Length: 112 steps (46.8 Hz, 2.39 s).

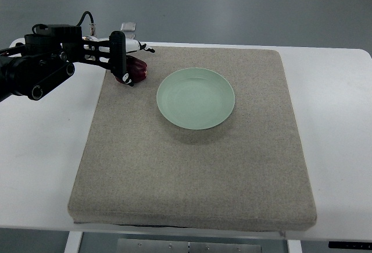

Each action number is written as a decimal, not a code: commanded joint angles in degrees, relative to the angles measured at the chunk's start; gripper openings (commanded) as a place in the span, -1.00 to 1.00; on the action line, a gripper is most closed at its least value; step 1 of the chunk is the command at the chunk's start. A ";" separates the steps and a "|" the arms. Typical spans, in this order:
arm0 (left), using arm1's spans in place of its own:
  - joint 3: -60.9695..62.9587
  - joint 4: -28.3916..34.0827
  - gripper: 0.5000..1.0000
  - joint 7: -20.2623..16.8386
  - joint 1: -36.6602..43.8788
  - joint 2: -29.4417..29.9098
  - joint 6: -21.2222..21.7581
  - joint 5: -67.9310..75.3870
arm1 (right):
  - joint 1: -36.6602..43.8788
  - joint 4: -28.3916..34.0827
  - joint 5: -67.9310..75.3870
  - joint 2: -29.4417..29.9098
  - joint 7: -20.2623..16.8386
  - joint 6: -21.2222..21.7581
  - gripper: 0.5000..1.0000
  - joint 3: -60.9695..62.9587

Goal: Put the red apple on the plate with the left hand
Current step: 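Close the left hand's fingers around the red apple, then carry the held apple with the left hand onto the green plate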

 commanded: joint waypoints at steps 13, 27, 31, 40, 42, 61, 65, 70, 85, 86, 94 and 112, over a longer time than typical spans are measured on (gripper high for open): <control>2.82 0.17 0.86 -1.14 -0.47 0.00 -0.16 0.12 | 0.00 0.00 0.00 0.00 0.00 0.00 0.73 0.00; 2.82 0.35 0.57 -1.14 -0.56 0.18 -0.07 0.38 | 0.00 0.00 0.00 0.00 0.00 0.09 0.72 0.00; 2.82 0.35 0.43 -1.14 -0.65 0.18 0.11 0.30 | 0.00 0.00 0.00 0.00 0.00 0.00 0.72 0.00; 2.82 0.43 -0.06 -1.14 -0.82 0.27 0.11 0.29 | 0.00 0.00 0.00 0.00 0.00 0.00 0.73 0.00; 2.82 0.43 -0.09 -1.14 -0.82 0.44 0.11 0.29 | 0.00 0.00 0.00 0.00 0.00 0.00 0.73 0.00; 2.82 0.43 -0.54 -1.14 -0.91 0.53 0.02 0.29 | 0.00 0.00 0.00 0.00 0.00 0.00 0.73 0.00; 2.82 0.43 -0.65 -1.14 -0.82 0.53 -0.07 0.38 | 0.00 0.00 0.00 0.00 0.00 0.00 0.72 0.00; 2.82 0.43 -0.92 -1.14 -0.74 0.53 -0.07 0.29 | 0.00 0.00 0.00 0.00 0.00 0.00 0.73 0.00; 2.82 0.43 -1.00 -1.14 -1.44 0.53 -0.16 0.12 | 0.00 0.00 0.00 0.00 0.00 0.00 0.72 0.00; 2.73 0.43 -1.00 -1.14 -1.53 0.53 -0.16 0.03 | 0.00 0.00 0.00 0.00 0.00 0.00 0.73 0.00; 1.85 0.08 -1.00 -1.14 -2.58 0.44 0.02 -0.50 | 0.00 0.00 0.00 0.00 0.00 0.00 0.72 0.00; 0.45 -9.40 -1.00 -1.14 -3.99 -0.35 3.62 -0.23 | 0.00 0.00 0.00 0.00 0.00 0.00 0.72 0.00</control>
